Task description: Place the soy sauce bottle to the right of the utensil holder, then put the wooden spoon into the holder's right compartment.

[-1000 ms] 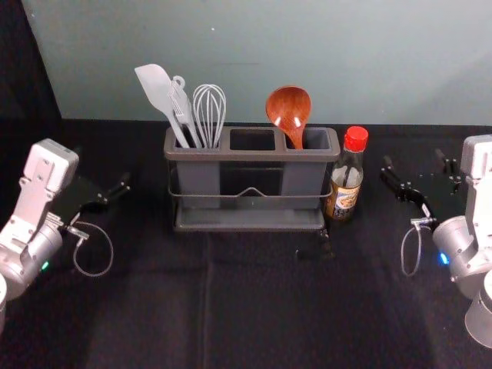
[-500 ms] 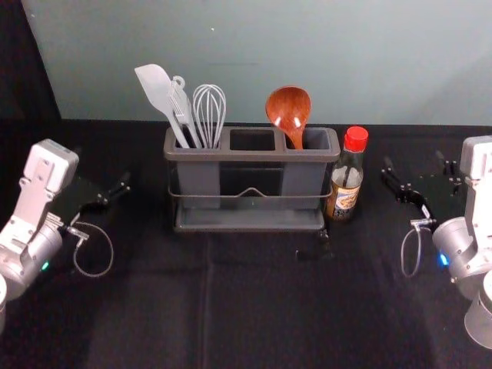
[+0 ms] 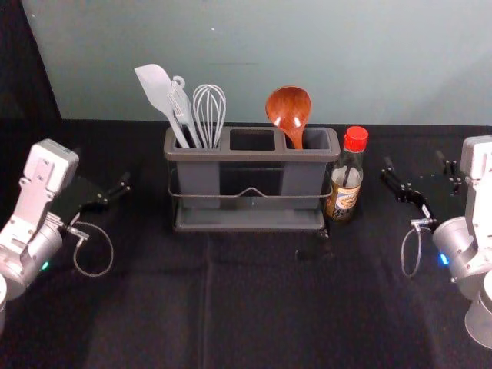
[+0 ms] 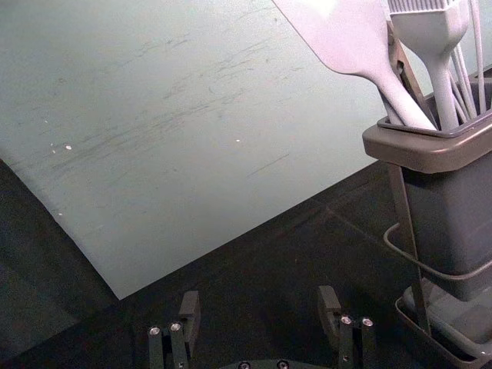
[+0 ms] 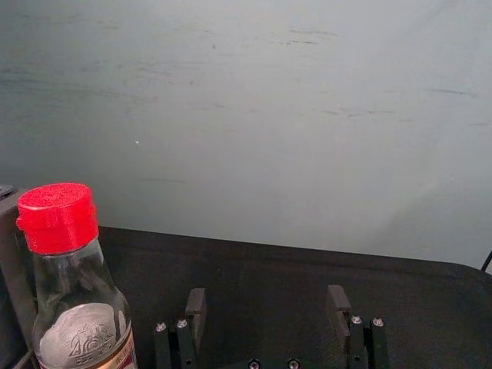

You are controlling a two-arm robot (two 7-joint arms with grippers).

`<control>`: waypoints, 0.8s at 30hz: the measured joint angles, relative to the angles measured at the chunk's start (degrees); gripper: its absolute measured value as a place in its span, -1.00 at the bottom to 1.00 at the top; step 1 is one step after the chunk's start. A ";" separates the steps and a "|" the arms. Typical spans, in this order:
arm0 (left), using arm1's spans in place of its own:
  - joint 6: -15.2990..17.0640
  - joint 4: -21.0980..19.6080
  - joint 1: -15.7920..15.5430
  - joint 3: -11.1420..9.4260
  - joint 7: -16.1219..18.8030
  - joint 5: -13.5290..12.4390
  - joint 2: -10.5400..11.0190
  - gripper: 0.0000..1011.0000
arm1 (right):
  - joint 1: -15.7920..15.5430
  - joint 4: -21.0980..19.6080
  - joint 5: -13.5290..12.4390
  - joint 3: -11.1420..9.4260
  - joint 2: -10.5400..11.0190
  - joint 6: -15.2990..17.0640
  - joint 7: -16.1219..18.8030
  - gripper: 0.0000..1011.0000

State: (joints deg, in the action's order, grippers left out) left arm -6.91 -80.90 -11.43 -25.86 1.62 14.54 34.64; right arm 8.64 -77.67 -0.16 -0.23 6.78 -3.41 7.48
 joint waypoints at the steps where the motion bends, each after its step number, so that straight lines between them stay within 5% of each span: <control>1: 0.00 0.00 0.00 0.00 0.00 0.00 0.00 0.99 | 0.00 0.00 0.00 0.00 0.00 0.00 0.03 0.98; 24: 0.00 0.00 0.00 0.00 0.00 0.00 0.00 0.99 | 0.00 0.00 0.00 0.00 0.00 -0.06 0.10 0.98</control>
State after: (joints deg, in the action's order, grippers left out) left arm -6.91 -80.90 -11.43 -25.86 1.62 14.55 34.64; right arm 8.64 -77.67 -0.16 -0.23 6.77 -3.46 7.58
